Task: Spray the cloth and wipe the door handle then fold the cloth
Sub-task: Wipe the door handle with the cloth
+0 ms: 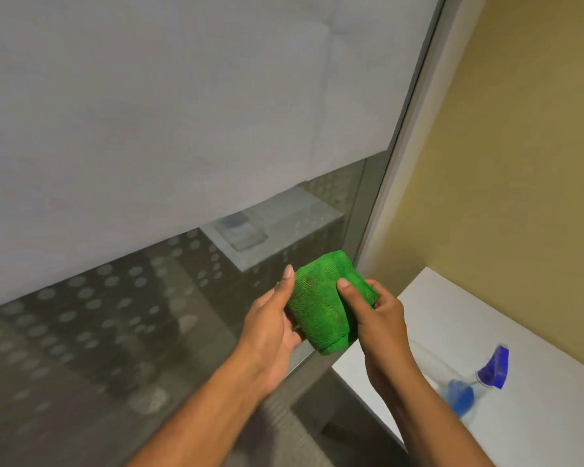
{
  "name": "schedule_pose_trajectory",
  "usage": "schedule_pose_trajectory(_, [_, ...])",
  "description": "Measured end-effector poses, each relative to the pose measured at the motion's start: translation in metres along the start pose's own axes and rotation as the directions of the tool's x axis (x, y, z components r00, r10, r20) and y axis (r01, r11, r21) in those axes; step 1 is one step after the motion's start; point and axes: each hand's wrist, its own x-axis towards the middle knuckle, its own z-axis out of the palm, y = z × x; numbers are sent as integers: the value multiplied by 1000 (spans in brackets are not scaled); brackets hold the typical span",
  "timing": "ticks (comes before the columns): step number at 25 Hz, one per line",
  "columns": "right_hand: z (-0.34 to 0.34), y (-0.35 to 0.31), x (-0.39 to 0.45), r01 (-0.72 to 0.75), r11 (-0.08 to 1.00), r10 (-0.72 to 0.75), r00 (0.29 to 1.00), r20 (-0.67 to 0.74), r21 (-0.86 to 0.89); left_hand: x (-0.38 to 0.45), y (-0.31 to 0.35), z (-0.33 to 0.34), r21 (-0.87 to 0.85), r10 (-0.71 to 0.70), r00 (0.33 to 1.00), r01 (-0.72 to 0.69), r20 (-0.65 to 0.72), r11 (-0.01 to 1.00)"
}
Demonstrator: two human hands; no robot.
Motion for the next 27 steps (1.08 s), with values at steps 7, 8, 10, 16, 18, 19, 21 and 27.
schedule_pose_trajectory(7, [45, -10, -32, -136, 991, 118, 922, 369, 23, -36, 31, -67, 37, -8, 1000, 7, 27, 999])
schedule_pose_trajectory(8, [50, -11, -34, -179, 981, 133, 899, 418, 72, -40, 35, -74, 44, 7, 999, -9, 34, 999])
schedule_pose_trajectory(10, [68, -13, -41, -316, 929, 175, 833, 525, 191, -44, 38, -98, 34, 60, 998, -60, -1, 998])
schedule_pose_trajectory(16, [143, 1, -98, -584, 795, 252, 567, 784, 166, -89, 19, -142, -105, 188, 963, -211, -196, 972])
schedule_pose_trajectory(18, [167, 10, -127, -571, 809, 237, 536, 810, 141, -112, 18, -156, -151, 259, 947, -289, -192, 945])
schedule_pose_trajectory(19, [177, 12, -144, -558, 821, 239, 532, 813, 124, -126, 17, -166, -173, 293, 933, -331, -211, 928])
schedule_pose_trajectory(21, [195, 22, -173, -526, 849, 253, 481, 839, 46, -157, 14, -187, -202, 331, 893, -400, -304, 894])
schedule_pose_trajectory(27, [247, 37, -234, -322, 932, 256, 262, 931, -165, -250, 30, -221, -26, 433, 498, -678, -751, 734])
